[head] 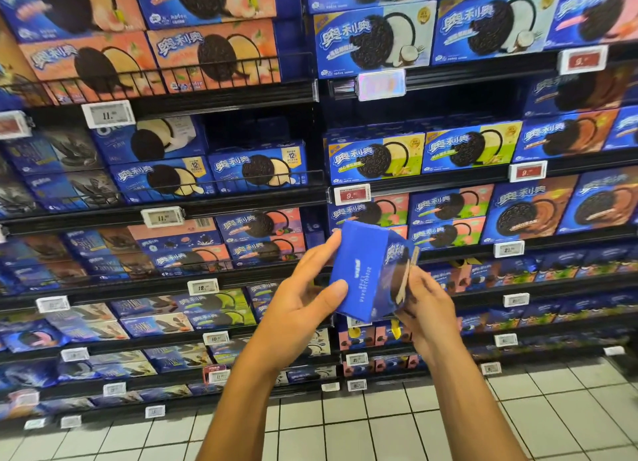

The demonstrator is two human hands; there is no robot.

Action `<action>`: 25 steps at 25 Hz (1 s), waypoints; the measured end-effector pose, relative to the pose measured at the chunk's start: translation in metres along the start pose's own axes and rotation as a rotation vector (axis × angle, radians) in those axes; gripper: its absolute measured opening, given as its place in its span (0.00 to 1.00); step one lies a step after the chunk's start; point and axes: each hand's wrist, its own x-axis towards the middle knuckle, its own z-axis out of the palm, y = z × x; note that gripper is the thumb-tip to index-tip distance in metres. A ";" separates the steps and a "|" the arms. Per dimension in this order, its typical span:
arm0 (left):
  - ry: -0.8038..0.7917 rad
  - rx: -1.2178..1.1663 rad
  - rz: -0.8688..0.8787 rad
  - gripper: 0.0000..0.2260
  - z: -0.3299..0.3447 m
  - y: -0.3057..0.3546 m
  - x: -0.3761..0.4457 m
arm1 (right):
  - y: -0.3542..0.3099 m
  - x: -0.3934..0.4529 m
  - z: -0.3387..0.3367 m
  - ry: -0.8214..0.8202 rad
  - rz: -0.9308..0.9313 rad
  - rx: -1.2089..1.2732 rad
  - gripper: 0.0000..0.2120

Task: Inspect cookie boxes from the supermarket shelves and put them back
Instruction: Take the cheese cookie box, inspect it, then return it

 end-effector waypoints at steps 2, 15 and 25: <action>-0.003 0.019 0.022 0.23 0.006 0.000 0.001 | 0.006 -0.004 0.005 -0.026 0.060 -0.007 0.11; 0.211 -0.102 -0.030 0.24 -0.004 -0.011 -0.003 | -0.001 -0.015 -0.005 0.046 0.041 0.005 0.10; 0.330 -0.236 -0.124 0.19 -0.023 -0.026 -0.007 | -0.026 -0.022 -0.003 0.067 -0.050 0.102 0.08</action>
